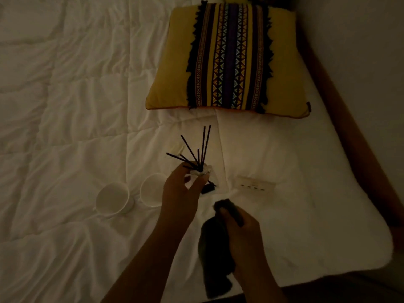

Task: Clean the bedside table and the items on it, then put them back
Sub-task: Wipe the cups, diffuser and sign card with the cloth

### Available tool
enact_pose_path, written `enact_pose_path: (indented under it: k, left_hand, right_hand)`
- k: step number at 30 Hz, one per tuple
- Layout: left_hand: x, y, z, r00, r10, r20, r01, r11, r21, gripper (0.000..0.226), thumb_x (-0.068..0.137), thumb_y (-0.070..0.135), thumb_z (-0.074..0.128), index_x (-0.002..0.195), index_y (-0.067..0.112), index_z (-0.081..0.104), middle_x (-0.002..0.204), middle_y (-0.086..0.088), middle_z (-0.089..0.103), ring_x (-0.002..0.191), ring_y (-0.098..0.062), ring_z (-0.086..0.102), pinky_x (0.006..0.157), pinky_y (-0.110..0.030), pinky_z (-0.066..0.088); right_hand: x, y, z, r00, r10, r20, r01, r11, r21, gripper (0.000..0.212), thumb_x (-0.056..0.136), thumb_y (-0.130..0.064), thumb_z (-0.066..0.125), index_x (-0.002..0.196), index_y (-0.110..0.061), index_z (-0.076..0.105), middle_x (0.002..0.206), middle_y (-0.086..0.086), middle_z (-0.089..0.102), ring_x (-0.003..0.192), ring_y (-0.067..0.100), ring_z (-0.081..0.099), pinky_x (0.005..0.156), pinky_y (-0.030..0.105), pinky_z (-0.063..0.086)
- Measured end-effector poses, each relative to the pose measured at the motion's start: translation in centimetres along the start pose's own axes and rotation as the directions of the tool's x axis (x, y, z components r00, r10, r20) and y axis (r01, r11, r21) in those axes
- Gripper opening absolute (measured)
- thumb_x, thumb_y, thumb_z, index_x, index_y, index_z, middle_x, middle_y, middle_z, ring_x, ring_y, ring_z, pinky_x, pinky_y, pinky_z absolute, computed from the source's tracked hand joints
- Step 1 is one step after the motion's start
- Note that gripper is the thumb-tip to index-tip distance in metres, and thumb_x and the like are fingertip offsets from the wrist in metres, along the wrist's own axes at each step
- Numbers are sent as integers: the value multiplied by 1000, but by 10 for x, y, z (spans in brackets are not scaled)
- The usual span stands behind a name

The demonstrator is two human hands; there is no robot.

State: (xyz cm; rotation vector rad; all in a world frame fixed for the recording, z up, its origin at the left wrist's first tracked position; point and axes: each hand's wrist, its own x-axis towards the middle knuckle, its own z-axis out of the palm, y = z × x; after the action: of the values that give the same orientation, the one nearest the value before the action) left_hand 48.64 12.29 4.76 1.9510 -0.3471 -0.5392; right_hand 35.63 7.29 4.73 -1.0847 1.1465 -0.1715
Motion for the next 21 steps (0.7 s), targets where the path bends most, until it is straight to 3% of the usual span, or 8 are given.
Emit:
enact_pose_path:
  k: [2, 4, 8, 13, 15, 17, 19, 21]
  left_hand:
    - [8, -20, 13, 997, -68, -44, 70, 996, 54, 16, 88, 25, 67, 97, 37, 62, 100, 12, 69, 94, -5, 65, 84, -29, 56]
    - [13, -38, 22, 993, -102, -54, 106, 991, 87, 17, 89, 22, 66, 104, 29, 63, 106, 4, 67, 98, -12, 65, 86, -34, 57]
    - [15, -65, 30, 999, -33, -9, 34, 980, 195, 21, 89, 7, 63, 106, 19, 63, 107, -2, 66, 93, -7, 64, 72, -6, 47]
    - [10, -75, 34, 998, -39, -49, 46, 988, 150, 30, 86, -3, 63, 113, 10, 61, 96, 15, 60, 88, 23, 55, 72, 4, 40]
    - [4, -76, 34, 997, -65, -37, 70, 987, 144, 30, 85, -5, 63, 113, 4, 59, 99, 6, 63, 100, 8, 61, 83, -6, 45]
    - [-8, -75, 36, 987, -158, -8, 158, 978, 133, 34, 86, -4, 62, 119, -6, 55, 113, -15, 62, 114, -27, 59, 99, -31, 47]
    - [-25, -73, 39, 974, -223, -38, 226, 949, 221, 55, 83, 5, 71, 132, 1, 46, 127, -16, 56, 118, -30, 56, 102, -41, 46]
    - [-41, -67, 41, 958, -276, -78, 287, 928, 239, 62, 82, 16, 73, 134, 14, 41, 124, -5, 56, 106, -18, 59, 88, -33, 53]
  right_hand:
    - [-4, 13, -8, 999, 30, 16, -30, 1000, 8, 18, 87, -26, 66, 76, -36, 75, 80, -11, 75, 76, 8, 71, 67, 20, 56]
    - [-8, 25, -16, 998, 60, 26, -60, 998, 4, 12, 86, -25, 67, 83, -34, 75, 81, -15, 75, 76, 3, 70, 67, 15, 53]
    - [-10, 36, -28, 995, 90, 37, -92, 995, 48, 28, 85, -20, 68, 71, -42, 76, 80, -13, 76, 76, 4, 71, 63, 14, 53]
    - [-4, 43, -42, 998, 62, 2, -62, 996, 63, 21, 84, -25, 69, 74, -41, 76, 82, -16, 75, 77, 0, 70, 61, 10, 51]
    - [-1, 44, -47, 997, 74, -13, -73, 994, 80, 12, 82, -27, 69, 83, -37, 76, 86, -17, 76, 81, 0, 70, 62, 9, 51]
    - [0, 42, -52, 996, 83, -16, -81, 991, 102, 13, 82, -27, 69, 93, -30, 76, 91, -13, 76, 84, 1, 70, 66, 12, 53]
    - [1, 38, -57, 995, 96, -6, -94, 988, 121, 21, 81, -29, 68, 100, -23, 76, 96, -8, 76, 87, 6, 71, 74, 19, 54]
    - [2, 33, -63, 995, 98, 4, -97, 985, 144, 27, 77, -34, 69, 100, -22, 76, 95, -6, 76, 87, 10, 71, 79, 27, 54]
